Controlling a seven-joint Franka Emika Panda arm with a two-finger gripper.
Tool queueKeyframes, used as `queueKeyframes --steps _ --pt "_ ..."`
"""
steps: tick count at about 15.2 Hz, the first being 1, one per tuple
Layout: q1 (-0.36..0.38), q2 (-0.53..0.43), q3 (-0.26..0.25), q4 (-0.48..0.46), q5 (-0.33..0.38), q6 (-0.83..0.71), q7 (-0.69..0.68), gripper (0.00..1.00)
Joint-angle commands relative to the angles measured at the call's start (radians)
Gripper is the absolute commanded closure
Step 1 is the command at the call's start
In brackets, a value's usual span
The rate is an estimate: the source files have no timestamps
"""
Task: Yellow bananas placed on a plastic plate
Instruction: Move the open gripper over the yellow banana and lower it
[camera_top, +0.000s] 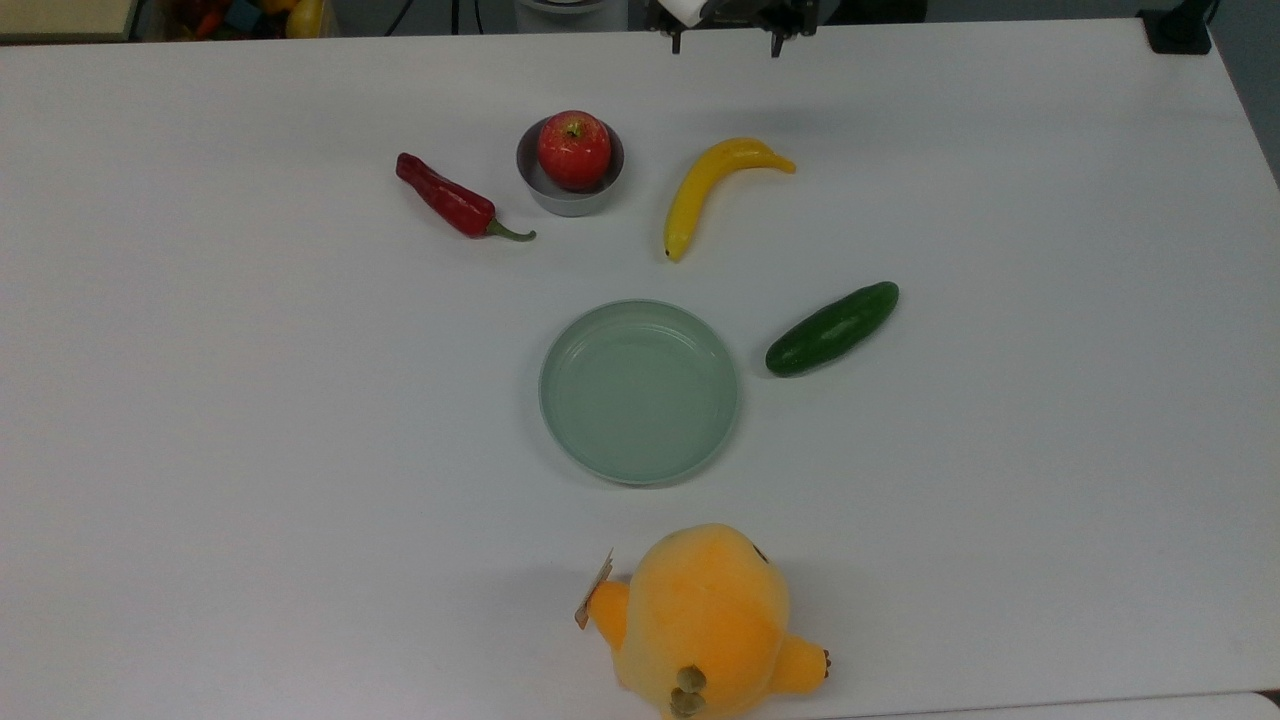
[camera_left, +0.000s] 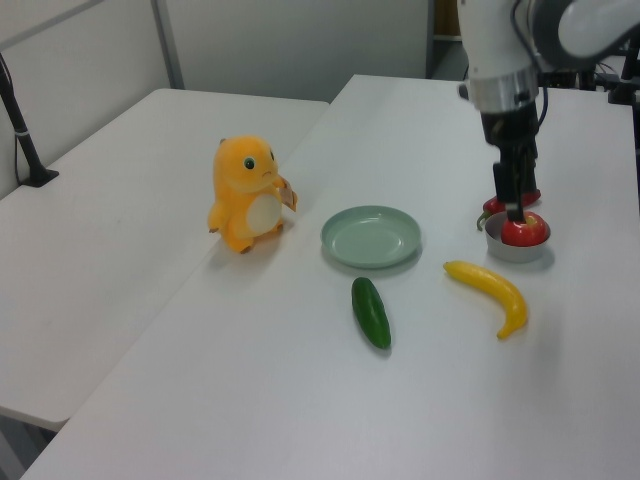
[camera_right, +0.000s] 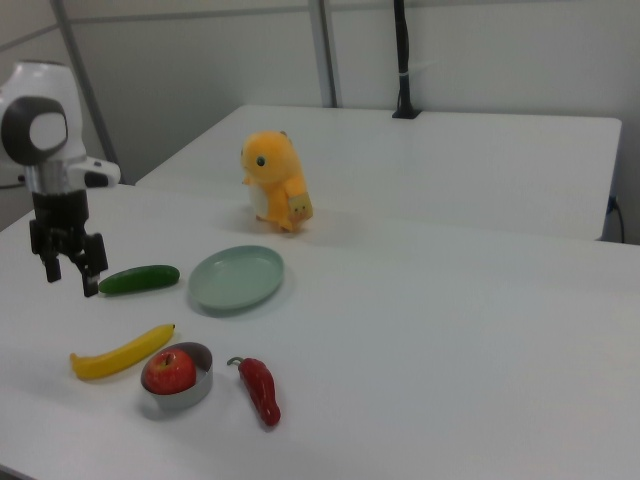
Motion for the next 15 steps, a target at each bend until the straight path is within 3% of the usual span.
queueKeyframes --steps 1,3,7,15 --pt "0.003 -0.014 0.025 -0.112 0.003 0.117 0.078 0.0" --pt "0.001 -0.013 0.053 -0.165 0.003 0.186 0.082 0.0" --pt "-0.002 0.021 0.054 -0.222 0.008 0.346 0.173 0.0" --pt "-0.003 0.046 0.054 -0.336 0.011 0.551 0.21 0.0"
